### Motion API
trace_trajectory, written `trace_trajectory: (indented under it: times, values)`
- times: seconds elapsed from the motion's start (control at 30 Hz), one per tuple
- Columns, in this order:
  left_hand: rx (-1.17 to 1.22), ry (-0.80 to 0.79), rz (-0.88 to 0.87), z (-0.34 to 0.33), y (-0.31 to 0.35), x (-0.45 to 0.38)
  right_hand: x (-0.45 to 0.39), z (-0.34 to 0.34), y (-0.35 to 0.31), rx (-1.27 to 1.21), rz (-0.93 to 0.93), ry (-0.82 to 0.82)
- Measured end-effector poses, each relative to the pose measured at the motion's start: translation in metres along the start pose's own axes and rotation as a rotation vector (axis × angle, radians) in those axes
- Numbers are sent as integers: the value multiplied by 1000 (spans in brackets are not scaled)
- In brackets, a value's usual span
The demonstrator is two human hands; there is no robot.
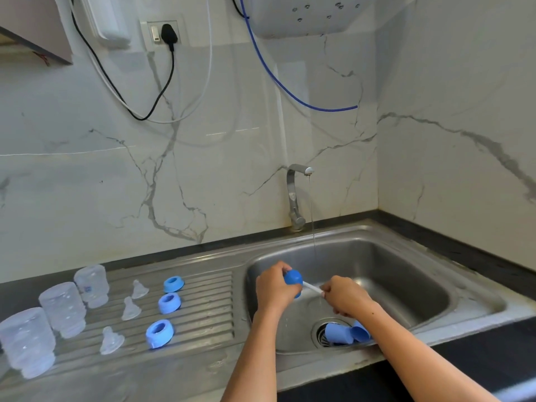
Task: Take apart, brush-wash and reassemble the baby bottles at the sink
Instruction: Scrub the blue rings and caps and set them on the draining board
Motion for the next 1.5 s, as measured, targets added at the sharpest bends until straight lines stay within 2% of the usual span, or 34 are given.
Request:
trace_trajectory:
  times: [0.1,0.23,0.33,0.4,0.53,0.67,1.03,1.5]
  values:
    - [-5,58,13,7,5,-4,1,6,-10,-216,-17,17]
    - [128,206,74,28,11,-12,-2,7,-37,-702,-118,-75]
    - [118,204,160,51,6,-22,-5,4,-58,-843,-130,-155]
    - [103,202,203,73,-5,-30,-9,-5,-68,-891,-87,-150]
    - [73,242,212,122,-27,-50,-15,-28,-68,-858,-72,-90]
    - [35,213,265,144,-51,-65,-20,-38,-66,-780,-56,-69]
    - [4,210,320,159,-92,-77,-21,-43,-69,-681,-20,-101]
    - [32,245,345,168,-89,-82,-11,-37,-72,-707,-38,-139]
Point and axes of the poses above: each hand's wrist, its own x-axis away from the middle knuckle, its own z-axis out of the back of the hand, y = z × x, the point moved 3 cm from there along -x, towards the middle knuckle, and after that the axes turned 10 degrees about x, right-handed, at the moved point
